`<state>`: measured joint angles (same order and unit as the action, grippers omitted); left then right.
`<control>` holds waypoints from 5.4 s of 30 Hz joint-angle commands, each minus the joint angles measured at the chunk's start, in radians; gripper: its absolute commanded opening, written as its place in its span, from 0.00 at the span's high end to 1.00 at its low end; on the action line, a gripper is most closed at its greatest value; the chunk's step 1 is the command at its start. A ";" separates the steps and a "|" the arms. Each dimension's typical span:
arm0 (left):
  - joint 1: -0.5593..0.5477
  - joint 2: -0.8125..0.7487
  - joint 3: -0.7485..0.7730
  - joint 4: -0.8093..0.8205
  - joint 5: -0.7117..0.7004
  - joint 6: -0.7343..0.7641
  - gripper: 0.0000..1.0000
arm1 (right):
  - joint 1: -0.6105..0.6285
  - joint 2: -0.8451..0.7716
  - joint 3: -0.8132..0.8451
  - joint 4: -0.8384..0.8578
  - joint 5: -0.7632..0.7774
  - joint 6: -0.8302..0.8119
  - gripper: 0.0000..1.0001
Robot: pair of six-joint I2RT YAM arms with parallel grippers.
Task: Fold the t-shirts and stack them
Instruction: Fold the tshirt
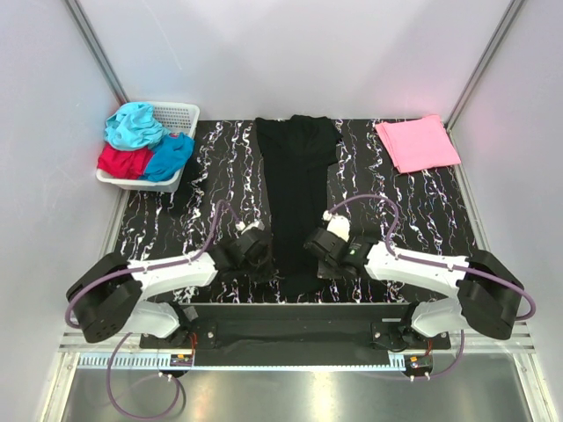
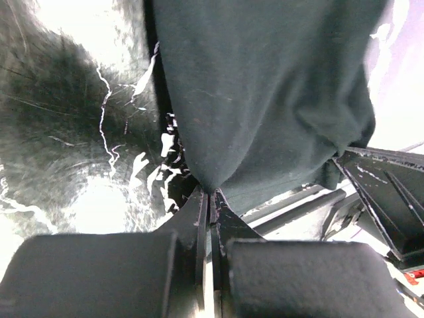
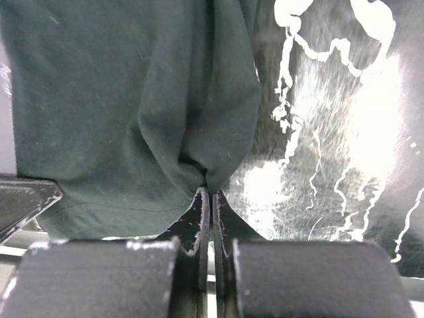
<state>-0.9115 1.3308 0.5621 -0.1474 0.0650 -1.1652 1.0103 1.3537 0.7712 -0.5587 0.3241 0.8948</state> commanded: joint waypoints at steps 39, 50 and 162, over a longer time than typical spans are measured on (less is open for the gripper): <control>0.387 0.501 0.806 -0.224 -0.110 0.377 1.00 | -0.444 0.565 0.787 0.155 0.015 -0.553 1.00; 0.457 0.758 1.145 -0.327 -0.071 0.432 1.00 | -0.538 0.809 1.065 0.118 -0.072 -0.619 1.00; 0.573 0.895 1.397 -0.305 -0.148 0.436 1.00 | -0.595 1.116 1.613 -0.076 -0.137 -0.718 1.00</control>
<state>-0.3283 2.3413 1.9808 -0.4824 -0.1261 -0.7589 0.4133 2.5664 2.4123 -0.5995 0.1688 0.1825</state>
